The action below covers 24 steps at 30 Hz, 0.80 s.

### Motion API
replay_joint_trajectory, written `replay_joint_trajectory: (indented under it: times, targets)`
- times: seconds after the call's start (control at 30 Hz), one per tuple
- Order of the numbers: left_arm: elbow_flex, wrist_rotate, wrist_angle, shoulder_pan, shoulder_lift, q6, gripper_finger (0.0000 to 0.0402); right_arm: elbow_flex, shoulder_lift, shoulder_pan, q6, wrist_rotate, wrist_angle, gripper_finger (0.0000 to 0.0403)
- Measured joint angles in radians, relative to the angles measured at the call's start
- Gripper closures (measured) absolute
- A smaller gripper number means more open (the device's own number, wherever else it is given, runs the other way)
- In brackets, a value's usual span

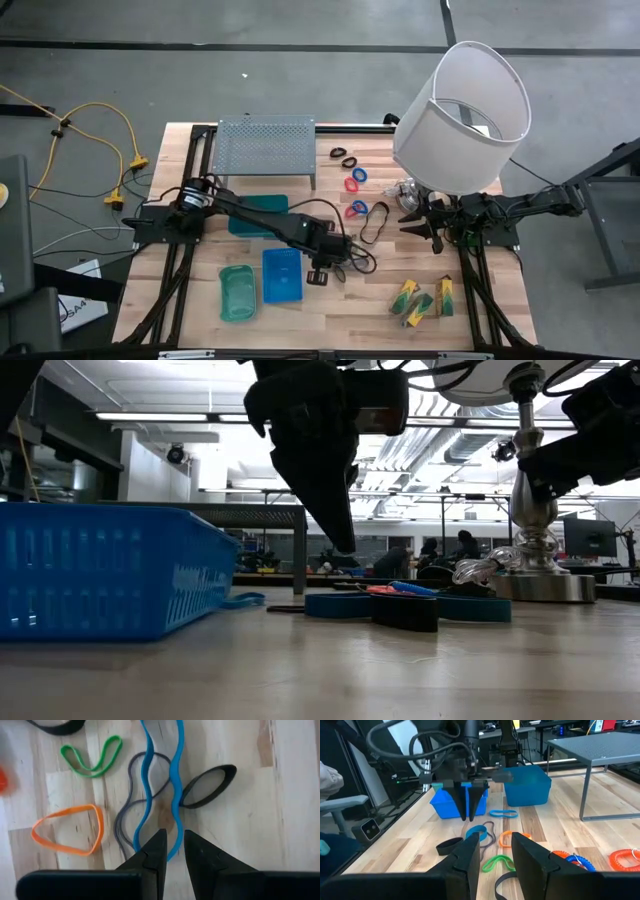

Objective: Pick & Place Office Desk Supplies
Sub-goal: Put the blue rubber band into the bottom blue bin

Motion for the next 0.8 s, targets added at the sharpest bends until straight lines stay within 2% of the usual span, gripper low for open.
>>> replay_joint_trajectory:
  times: [0.8]
  targets:
    - [0.000, 0.052, 0.036, -0.009, 0.090, -0.018, 0.0341, 0.000, 0.000, 0.000, 0.000, -0.001, 0.000, 0.0302]
